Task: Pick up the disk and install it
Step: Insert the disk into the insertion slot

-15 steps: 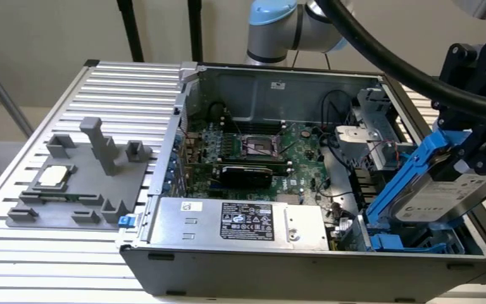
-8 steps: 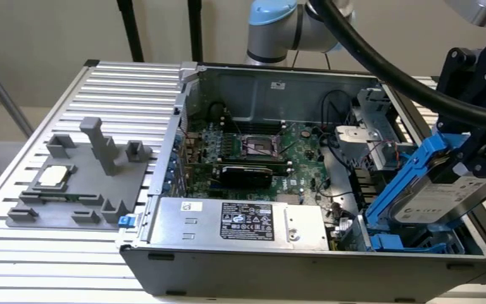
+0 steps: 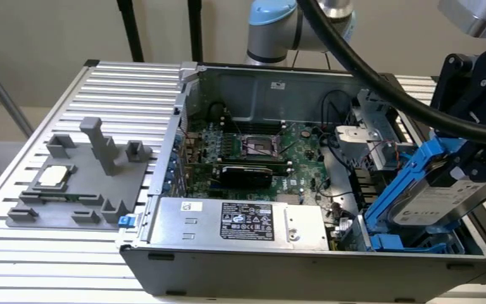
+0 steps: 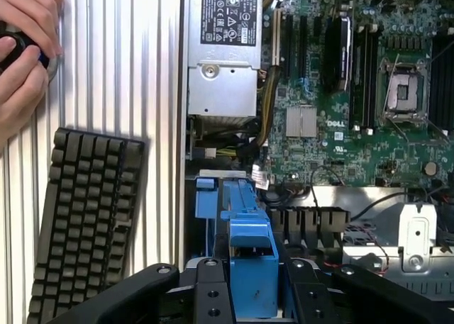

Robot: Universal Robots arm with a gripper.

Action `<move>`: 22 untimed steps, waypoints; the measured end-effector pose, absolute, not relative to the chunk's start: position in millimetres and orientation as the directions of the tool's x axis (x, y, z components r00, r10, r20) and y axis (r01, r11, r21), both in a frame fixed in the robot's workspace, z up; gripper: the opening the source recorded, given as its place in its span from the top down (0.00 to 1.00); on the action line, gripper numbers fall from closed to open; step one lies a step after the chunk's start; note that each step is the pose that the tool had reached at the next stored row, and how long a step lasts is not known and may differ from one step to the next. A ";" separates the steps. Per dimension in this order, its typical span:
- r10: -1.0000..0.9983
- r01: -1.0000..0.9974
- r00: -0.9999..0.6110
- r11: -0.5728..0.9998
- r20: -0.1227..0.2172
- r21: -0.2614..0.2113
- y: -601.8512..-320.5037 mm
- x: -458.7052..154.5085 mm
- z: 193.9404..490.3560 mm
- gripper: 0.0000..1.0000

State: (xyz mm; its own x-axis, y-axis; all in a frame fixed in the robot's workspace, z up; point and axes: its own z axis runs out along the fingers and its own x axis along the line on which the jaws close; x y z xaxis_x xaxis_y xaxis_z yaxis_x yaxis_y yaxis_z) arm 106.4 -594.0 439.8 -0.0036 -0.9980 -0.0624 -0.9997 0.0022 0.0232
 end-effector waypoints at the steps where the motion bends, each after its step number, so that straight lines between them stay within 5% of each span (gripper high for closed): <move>1: -0.998 -1.000 -0.004 0.002 -0.062 0.023 -594.0 106.5 439.0 1.00; 22: -0.997 -1.000 0.005 -0.007 -0.076 0.023 -593.9 106.4 415.4 1.00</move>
State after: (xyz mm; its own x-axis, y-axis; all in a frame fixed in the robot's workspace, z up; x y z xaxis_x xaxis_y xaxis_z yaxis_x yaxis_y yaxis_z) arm 106.4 -593.9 415.4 0.0048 -0.9971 -0.0764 -0.9997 -0.0066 0.0233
